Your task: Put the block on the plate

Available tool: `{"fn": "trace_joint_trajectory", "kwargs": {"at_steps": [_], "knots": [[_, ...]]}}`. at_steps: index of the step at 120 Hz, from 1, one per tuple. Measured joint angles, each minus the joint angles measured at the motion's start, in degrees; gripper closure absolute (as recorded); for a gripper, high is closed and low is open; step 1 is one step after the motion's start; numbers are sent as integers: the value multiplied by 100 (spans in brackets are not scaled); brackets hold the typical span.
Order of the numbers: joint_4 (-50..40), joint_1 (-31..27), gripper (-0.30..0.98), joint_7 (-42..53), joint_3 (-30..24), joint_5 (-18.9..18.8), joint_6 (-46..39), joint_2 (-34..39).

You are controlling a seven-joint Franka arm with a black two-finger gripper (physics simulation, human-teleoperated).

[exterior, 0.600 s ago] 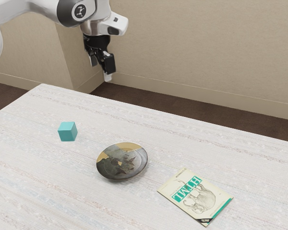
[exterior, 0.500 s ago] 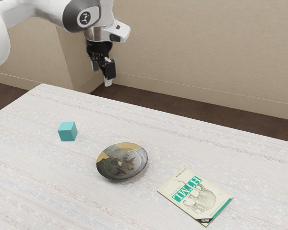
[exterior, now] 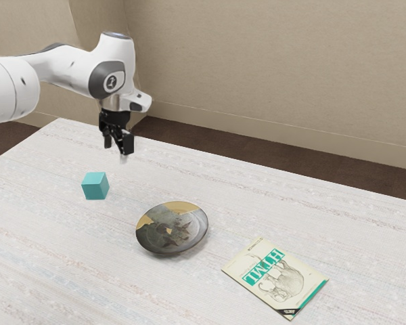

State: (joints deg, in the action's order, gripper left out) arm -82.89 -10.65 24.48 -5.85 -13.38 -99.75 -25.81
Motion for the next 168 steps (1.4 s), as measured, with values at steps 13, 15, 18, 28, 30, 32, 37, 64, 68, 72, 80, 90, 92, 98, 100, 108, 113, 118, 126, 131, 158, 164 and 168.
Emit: {"fn": "trace_joint_trajectory", "kwargs": {"at_steps": [13,15,18,28,30,32,37,64,68,72,80,90,92,98,100,108,113,118,126,131,158,164,168], "knots": [[-159,-105,0,-21,318,192,-341,-47],[-165,-132,0,-33,342,225,-389,-68],[-169,-177,0,-53,367,280,-465,-106],[-189,-303,0,-157,467,508,-674,-238],[-202,-319,0,-185,484,551,-707,-259],[-212,-333,0,-215,508,588,-737,-274],[-275,-376,0,-295,561,668,-814,-298],[-422,-580,0,-658,875,1276,-1409,-657],[-416,-622,0,-702,922,1411,-1512,-725],[-405,-647,0,-742,979,1549,-1604,-792],[-364,-669,0,-818,1034,1745,-1761,-923],[-321,-674,0,-897,1051,1868,-1935,-1071],[-309,-674,0,-911,1054,1884,-1963,-1097],[-269,-674,0,-948,1071,1913,-2033,-1179],[-251,-675,0,-960,1077,1920,-2053,-1206],[-209,-675,0,-1003,1090,1950,-2117,-1299],[-201,-675,0,-1024,1095,1957,-2146,-1334],[-198,-675,0,-1026,1099,1958,-2171,-1360],[-202,-676,1,-1033,1102,1982,-2200,-1371],[-232,-675,3,-1038,1103,1998,-2213,-1356],[-412,-675,19,-1084,1103,2112,-2229,-1292],[-413,-675,20,-1094,1104,2130,-2238,-1310],[-406,-675,21,-1101,1104,2138,-2243,-1328]]}}
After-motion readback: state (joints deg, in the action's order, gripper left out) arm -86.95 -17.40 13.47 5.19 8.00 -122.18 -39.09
